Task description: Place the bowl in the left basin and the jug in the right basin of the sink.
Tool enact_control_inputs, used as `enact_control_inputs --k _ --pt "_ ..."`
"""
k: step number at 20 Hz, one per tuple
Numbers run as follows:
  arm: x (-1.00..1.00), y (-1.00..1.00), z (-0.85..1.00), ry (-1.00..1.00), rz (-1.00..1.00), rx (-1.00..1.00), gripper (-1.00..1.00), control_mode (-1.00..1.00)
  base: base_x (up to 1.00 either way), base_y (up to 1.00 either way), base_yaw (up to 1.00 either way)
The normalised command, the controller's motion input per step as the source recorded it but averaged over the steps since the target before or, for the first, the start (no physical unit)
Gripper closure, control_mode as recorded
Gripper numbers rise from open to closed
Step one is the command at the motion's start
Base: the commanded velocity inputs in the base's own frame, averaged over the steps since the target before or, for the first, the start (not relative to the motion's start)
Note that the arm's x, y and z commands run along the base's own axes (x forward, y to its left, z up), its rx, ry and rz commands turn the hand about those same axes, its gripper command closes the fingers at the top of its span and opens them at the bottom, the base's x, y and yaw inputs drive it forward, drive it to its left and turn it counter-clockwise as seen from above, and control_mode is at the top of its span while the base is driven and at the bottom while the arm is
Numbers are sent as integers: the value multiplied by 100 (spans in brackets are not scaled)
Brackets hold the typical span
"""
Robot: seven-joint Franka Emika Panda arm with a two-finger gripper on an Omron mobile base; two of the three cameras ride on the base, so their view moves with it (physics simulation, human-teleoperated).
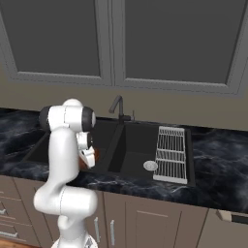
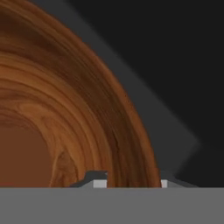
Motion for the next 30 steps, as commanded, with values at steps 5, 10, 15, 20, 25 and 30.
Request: enact_control_inputs --k 5,10,15,20,25,30 --pt "28 2 -28 0 7 0 100 -100 0 0 0" --pt "20 21 6 12 5 -3 -100 -100 0 0 0" --pt "1 3 30 7 2 -8 -100 -100 0 0 0" --pt "0 0 37 4 0 -1 -100 -100 0 0 0" --pt "0 1 45 2 0 7 -100 -100 0 0 0" --pt "-4 10 91 3 1 7 -100 -100 0 0 0"
